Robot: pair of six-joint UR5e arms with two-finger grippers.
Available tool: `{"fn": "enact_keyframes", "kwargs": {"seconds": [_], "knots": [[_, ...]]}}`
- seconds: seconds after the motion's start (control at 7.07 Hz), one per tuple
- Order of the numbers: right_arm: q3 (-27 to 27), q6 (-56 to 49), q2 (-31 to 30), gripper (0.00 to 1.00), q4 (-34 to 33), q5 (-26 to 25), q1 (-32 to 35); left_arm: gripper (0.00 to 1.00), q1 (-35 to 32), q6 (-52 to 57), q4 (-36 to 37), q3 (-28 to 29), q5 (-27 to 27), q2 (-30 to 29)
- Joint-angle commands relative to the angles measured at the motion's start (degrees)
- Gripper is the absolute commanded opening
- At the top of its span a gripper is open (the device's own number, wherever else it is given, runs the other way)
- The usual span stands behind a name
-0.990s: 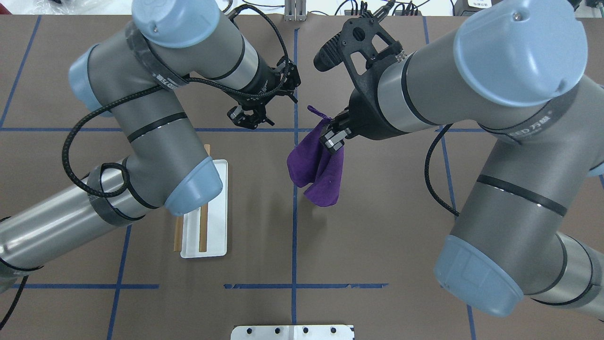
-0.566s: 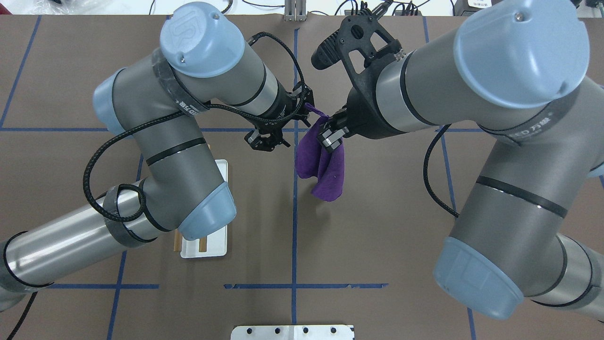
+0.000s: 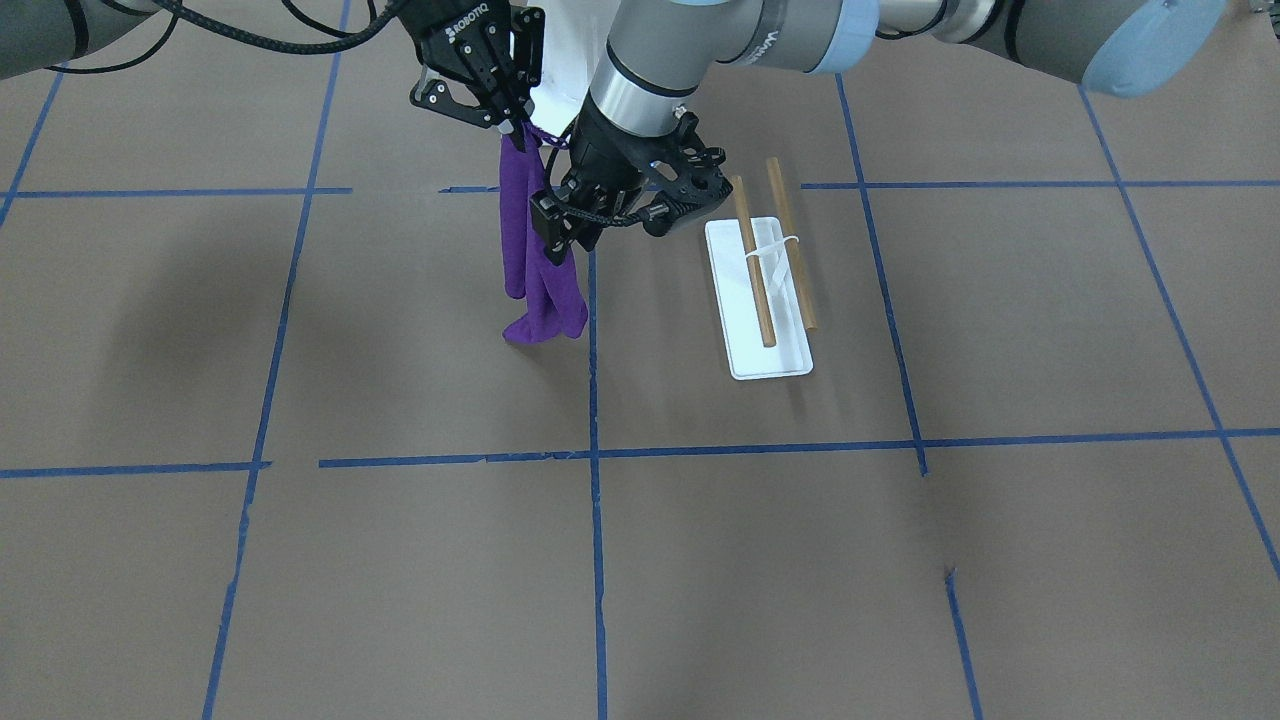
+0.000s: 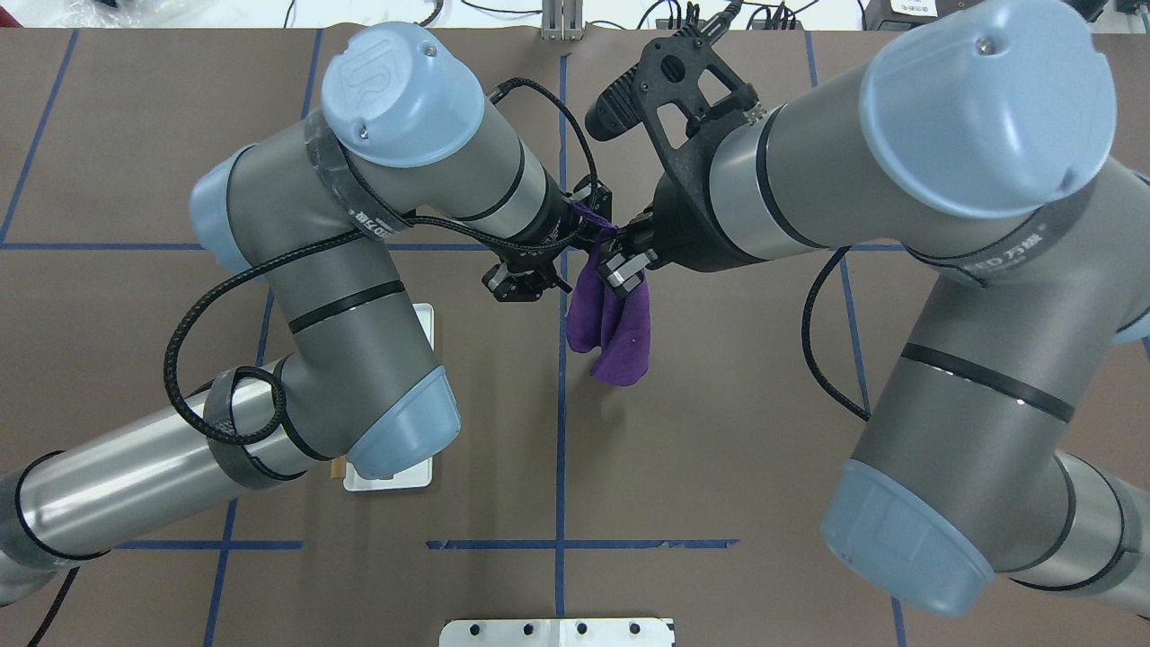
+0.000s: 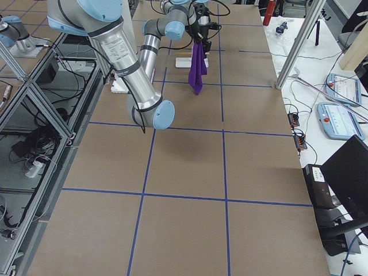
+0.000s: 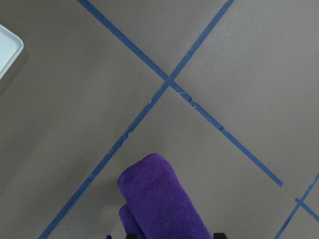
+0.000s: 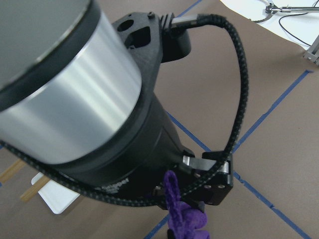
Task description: Hang towel on rack
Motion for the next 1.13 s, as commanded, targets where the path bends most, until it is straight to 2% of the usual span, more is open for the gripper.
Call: {"fn": "enact_keyframes", "kwargs": {"seconds": [0.0,0.28,0.71,0.85,0.99], "knots": [[0.01,0.0,0.09,0.0,0.02,0.0,-0.05,0.26,0.27,-1.05,0.0,-0.06,1.56,0.15],[0.01,0.0,0.09,0.0,0.11,0.0,-0.05,0.0,0.54,-1.59,-0.17,-0.15,2.8,0.5],[0.01,-0.09,0.09,0.0,0.11,0.0,-0.05,0.0,0.54,-1.15,-0.17,-0.41,2.8,0.59],[-0.25,0.09,0.01,0.26,0.02,0.35,-0.23,0.0,0.54,-0.88,-0.17,-0.5,2.8,0.93],[-0.08,2.79,0.01,0.99,0.02,0.79,-0.84,0.0,0.54,-0.36,-0.17,-2.07,2.8,2.24]]}}
